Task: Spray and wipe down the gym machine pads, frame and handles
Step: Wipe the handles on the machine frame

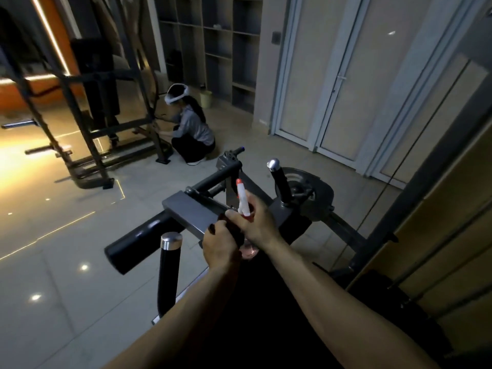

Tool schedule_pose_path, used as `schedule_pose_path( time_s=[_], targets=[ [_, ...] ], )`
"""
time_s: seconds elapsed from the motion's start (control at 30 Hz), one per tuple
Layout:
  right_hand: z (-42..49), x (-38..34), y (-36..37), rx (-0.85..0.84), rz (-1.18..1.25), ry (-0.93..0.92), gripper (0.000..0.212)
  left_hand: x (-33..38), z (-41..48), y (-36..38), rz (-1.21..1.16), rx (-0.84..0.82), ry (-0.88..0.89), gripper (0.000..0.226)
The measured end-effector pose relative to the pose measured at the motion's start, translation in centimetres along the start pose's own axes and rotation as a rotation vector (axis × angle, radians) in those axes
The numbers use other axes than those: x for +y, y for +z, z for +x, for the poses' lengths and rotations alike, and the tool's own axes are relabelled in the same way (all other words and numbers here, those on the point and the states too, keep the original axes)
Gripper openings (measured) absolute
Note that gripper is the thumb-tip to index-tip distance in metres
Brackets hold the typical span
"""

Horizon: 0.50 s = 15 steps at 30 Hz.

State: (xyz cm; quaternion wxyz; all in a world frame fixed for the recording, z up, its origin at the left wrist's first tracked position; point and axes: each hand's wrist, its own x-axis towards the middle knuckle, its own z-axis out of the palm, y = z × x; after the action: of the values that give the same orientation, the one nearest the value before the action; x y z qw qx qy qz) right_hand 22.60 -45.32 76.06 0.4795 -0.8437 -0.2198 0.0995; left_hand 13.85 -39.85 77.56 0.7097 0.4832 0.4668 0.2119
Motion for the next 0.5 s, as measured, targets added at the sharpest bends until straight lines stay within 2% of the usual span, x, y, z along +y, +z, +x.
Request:
schedule_pose_path(
  time_s=[0.1, 0.17, 0.23, 0.33, 0.4, 0.5],
  targets=[
    [0.0, 2.2, -1.6, 0.132, -0.008, 0.014, 0.037, 0.1, -0.6, 1.5, 0.087, -0.095, 0.036, 0.025],
    [-0.5, 3.8, -3.3, 0.131, 0.164, 0.137, 0.043, -0.2, -0.4, 2.6, 0.124, -0.153, 0.039, 0.026],
    [-1.5, 5.4, -5.0, 0.165, 0.215, 0.208, 0.055, -0.3, 0.2, 3.7, 0.123, -0.19, 0.036, 0.028],
    [-3.1, 7.1, -7.9, 0.276, 0.081, 0.154, 0.048, 0.2, 1.1, 4.8, 0.125, -0.207, -0.003, 0.028],
    [-3.6, 8.0, -9.0, 0.242, 0.017, 0.219, 0.035, 0.7, 1.5, 4.6, 0.134, -0.224, -0.006, 0.024],
    [-3.6, 9.3, -9.7, 0.159, -0.142, 0.303, 0.021, 1.0, 2.0, 4.7, 0.138, -0.243, -0.014, 0.029]
  ],
)
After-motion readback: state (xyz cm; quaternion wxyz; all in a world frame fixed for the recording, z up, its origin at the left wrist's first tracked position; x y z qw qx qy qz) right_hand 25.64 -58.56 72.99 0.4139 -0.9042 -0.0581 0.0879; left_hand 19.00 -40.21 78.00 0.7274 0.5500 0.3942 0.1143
